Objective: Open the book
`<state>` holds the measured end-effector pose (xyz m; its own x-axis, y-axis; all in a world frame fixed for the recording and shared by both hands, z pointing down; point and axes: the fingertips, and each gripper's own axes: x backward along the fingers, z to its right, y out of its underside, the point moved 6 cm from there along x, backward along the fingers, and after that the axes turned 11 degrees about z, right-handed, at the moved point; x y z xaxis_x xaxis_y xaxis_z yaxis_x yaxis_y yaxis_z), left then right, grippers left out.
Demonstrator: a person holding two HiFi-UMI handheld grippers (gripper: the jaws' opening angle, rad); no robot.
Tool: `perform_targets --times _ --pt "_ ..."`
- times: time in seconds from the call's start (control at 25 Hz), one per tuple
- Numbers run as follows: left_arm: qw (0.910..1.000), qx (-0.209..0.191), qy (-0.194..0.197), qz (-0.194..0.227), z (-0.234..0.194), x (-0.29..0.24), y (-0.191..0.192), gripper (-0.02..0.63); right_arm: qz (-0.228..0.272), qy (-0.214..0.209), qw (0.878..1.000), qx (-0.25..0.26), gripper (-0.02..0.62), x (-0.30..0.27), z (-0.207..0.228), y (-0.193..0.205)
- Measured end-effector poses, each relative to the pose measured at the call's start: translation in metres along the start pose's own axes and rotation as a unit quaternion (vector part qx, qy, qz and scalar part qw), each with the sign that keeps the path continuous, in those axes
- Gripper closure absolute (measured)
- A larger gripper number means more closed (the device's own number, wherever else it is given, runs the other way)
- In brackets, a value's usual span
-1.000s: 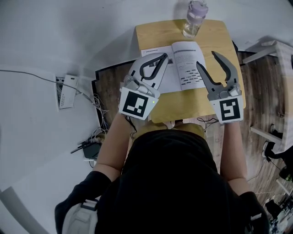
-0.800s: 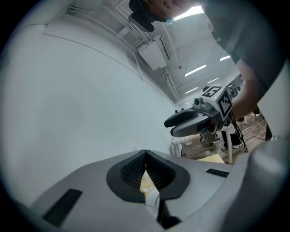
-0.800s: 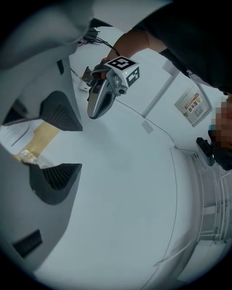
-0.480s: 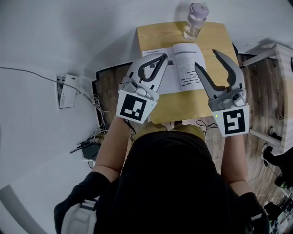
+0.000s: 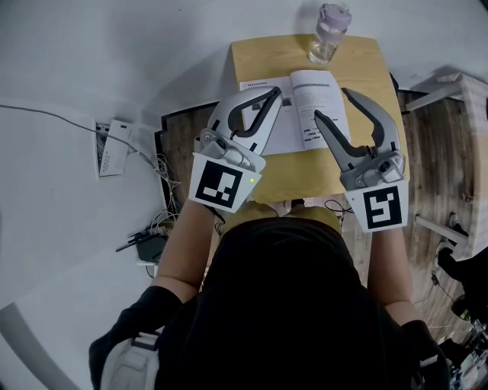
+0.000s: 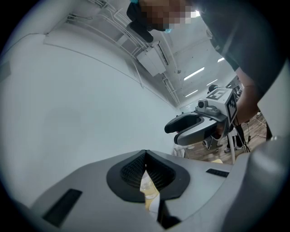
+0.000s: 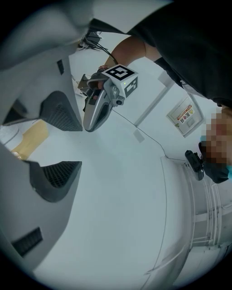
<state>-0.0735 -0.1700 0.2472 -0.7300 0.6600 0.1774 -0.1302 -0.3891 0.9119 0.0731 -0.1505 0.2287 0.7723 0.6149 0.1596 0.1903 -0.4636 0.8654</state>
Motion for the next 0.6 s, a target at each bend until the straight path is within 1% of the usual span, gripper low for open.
perform_targets --times 0.12,0.16,0.2,0.52,0.6 --pt "1.0 -0.002 -0.001 -0.001 -0.0002 0.0023 -0.0006 0.595 -0.009 -0.002 1.0 0.004 0.379 0.0 -0.004 0.0052" --pt "1.0 -0.002 -0.002 -0.001 0.0 0.0031 -0.0009 0.595 -0.008 0.003 1.0 0.007 0.457 0.0011 -0.0041 0.0053" --pt "1.0 -0.001 -0.003 -0.001 0.0001 0.004 -0.0011 0.595 -0.006 0.007 1.0 0.009 0.565 0.0021 -0.0039 0.0051" --pt "1.0 -0.005 0.0 -0.002 0.0018 0.0069 -0.0017 0.595 -0.007 0.004 1.0 -0.002 0.566 0.0034 -0.0059 0.007" --pt "1.0 -0.003 0.001 -0.002 0.0025 0.0066 -0.0016 0.595 -0.014 0.004 1.0 -0.007 0.566 0.0042 -0.0052 0.0102"
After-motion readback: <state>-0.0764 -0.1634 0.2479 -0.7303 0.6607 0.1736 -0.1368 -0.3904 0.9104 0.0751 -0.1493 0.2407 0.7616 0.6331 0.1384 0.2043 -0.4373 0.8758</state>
